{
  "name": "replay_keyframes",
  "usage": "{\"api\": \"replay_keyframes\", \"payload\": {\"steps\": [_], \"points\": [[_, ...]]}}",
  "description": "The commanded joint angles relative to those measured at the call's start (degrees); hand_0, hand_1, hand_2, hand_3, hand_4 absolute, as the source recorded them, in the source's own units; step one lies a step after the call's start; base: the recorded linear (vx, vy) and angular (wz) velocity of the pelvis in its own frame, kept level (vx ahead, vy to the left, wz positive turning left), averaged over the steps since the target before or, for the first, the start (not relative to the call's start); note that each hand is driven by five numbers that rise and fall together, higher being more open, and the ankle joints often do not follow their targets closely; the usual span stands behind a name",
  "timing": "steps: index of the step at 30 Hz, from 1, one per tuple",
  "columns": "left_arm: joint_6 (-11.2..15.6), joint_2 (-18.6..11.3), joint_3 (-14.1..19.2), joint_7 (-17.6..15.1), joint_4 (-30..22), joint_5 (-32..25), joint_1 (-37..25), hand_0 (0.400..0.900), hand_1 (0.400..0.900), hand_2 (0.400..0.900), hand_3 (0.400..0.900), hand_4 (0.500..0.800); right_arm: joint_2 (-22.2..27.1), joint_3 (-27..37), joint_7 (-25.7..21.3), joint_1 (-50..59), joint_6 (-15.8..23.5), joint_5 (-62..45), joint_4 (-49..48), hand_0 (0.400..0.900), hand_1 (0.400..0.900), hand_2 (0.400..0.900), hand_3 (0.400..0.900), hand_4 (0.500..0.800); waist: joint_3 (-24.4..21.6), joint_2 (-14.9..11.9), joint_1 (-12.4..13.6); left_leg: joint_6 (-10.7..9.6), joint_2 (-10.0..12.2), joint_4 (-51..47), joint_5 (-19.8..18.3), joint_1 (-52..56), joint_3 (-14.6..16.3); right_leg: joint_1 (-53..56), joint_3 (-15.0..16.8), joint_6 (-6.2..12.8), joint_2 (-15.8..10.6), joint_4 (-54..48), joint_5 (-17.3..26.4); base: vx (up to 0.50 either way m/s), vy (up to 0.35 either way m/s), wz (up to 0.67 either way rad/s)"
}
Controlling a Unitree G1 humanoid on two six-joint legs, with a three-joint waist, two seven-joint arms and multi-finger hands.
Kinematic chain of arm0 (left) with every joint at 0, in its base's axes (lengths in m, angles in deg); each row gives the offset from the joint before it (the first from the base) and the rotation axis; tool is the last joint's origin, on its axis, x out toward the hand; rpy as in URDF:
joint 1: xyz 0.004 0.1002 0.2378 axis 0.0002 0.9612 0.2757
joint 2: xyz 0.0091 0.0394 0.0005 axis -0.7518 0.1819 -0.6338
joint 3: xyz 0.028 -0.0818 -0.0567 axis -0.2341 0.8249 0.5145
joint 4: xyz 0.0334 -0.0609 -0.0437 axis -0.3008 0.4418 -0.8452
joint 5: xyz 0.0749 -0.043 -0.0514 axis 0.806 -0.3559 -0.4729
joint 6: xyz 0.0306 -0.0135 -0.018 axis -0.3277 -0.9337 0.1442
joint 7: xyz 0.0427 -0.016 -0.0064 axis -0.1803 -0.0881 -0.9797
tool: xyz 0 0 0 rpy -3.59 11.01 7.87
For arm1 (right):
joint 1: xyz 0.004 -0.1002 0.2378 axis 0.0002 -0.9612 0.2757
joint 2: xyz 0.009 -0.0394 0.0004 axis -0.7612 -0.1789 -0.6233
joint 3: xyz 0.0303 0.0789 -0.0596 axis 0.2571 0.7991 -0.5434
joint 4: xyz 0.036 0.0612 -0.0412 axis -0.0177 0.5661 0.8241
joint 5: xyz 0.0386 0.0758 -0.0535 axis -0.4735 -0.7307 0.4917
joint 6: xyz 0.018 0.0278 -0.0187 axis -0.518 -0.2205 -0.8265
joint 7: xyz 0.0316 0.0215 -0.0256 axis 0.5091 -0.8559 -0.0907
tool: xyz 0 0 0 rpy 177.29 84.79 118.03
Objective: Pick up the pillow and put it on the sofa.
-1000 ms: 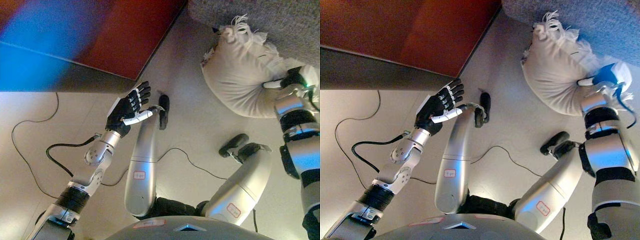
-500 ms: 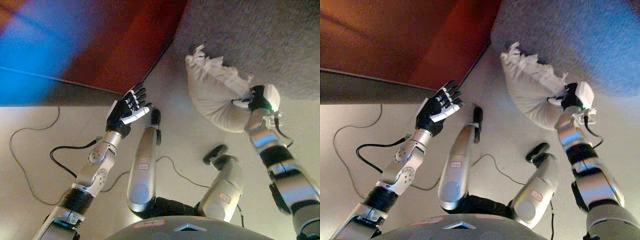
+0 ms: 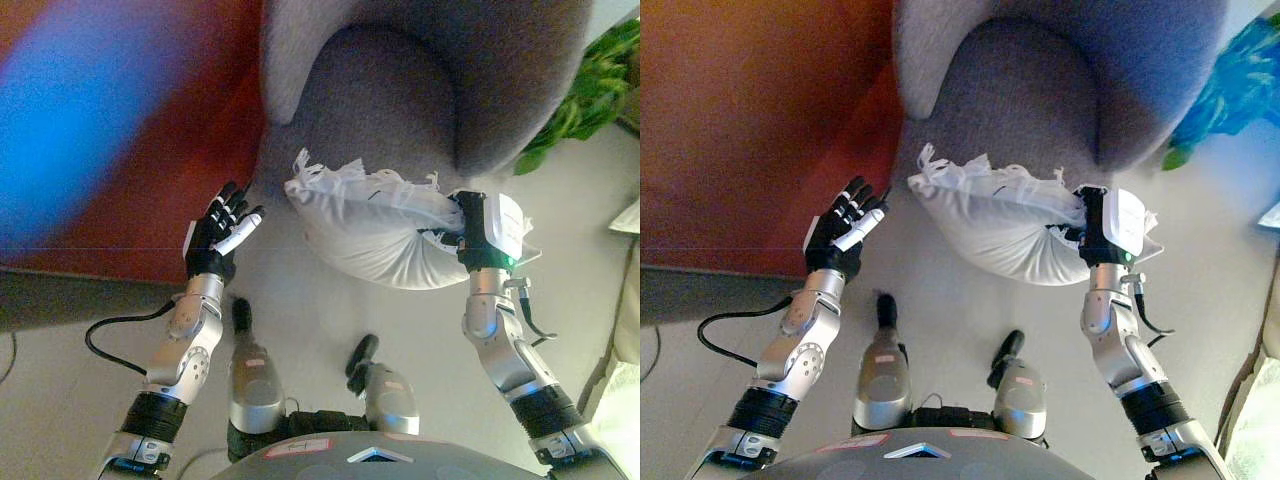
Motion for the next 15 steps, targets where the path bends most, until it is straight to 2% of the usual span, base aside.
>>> {"api": "replay_keyframes", "payload": {"steps": [1,3,5,6,8,9,15], "points": [[2.31,1.85,0.83,-0.82,-1.89,1.9,-1.1,0.9,0.9,0.9,0.9,0.8,4.92,10.65,-8.01,4.41,11.01,-1.08,-12.35,0.4,0.4,0.4,0.4,0.5,-11.84,2.82,-2.2,3.1,-0.84,-2.81,-3.7,6.81,2.78,1.68,1.07,3.65,-3.25,-4.64,11.87,0.0,0.104,-0.36],[2.79,1.87,0.83,0.2,-0.83,3.83,-1.51,0.9,0.9,0.9,0.9,0.8,5.1,11.55,-5.21,4.49,13.61,-5.37,-12.37,0.4,0.4,0.4,0.4,0.5,-12.82,3.23,-2.84,3.34,-1.23,-2.82,-4.72,8.82,4.13,2.48,1.08,4.09,-3.87,-5.11,13.14,0.01,0.088,-0.29],[2.44,1.75,0.64,0.96,-0.42,5.3,-1.64,0.9,0.9,0.9,0.9,0.8,5.28,12.03,-2.66,4.59,14.37,-9.83,-12.33,0.4,0.4,0.4,0.4,0.5,-13.17,3.28,-2.98,3.48,-1.53,-2.71,-5.27,9.54,4.3,2.74,1.21,4.21,-4.13,-5.04,13.58,0.04,0.049,-0.15],[0.7,1.45,0.68,1.76,-0.34,5.46,-1.59,0.9,0.9,0.9,0.9,0.8,5.22,12.72,0.74,4.43,13.94,-14.51,-12.75,0.4,0.4,0.4,0.4,0.5,-13.71,3.2,-3.05,3.76,-2.01,-2.57,-6.05,10.38,4.23,2.95,1.33,4.25,-4.56,-4.63,13.98,0.06,0.033,-0.1],[-0.65,1.06,1.03,2.97,-0.21,5.74,-1.31,0.9,0.9,0.9,0.9,0.8,5.13,13.16,3.13,4.02,13.84,-16.49,-12.99,0.4,0.4,0.4,0.4,0.5,-13.99,3.09,-3.03,3.94,-2.3,-2.38,-6.57,10.89,4.22,3.1,1.23,4.25,-4.98,-4.26,14.28,0.07,0.033,-0.06],[-2.14,0.6,1.37,4.54,-0.36,5.53,-0.78,0.9,0.9,0.9,0.9,0.8,5.19,13.85,5.62,3.65,12.96,-18.4,-13.17,0.4,0.4,0.4,0.4,0.5,-14.25,2.99,-2.89,4.23,-2.63,-2.11,-7.1,11.29,3.95,3.3,1.09,4.25,-5.33,-3.95,14.37,0.07,0.028,-0.02],[-3.89,0.02,1.81,7.85,-0.23,5.11,0.7,0.9,0.9,0.9,0.9,0.8,5.17,14.81,8.81,4.73,10.72,-20.45,-9.56,0.4,0.4,0.4,0.4,0.5,-15.06,2.41,-1.12,4.43,-3.47,-2.16,-8.02,12.15,2.8,4.87,-1.08,4.25,-6.05,-5.15,15.44,0.1,-0.002,0.1]]}}
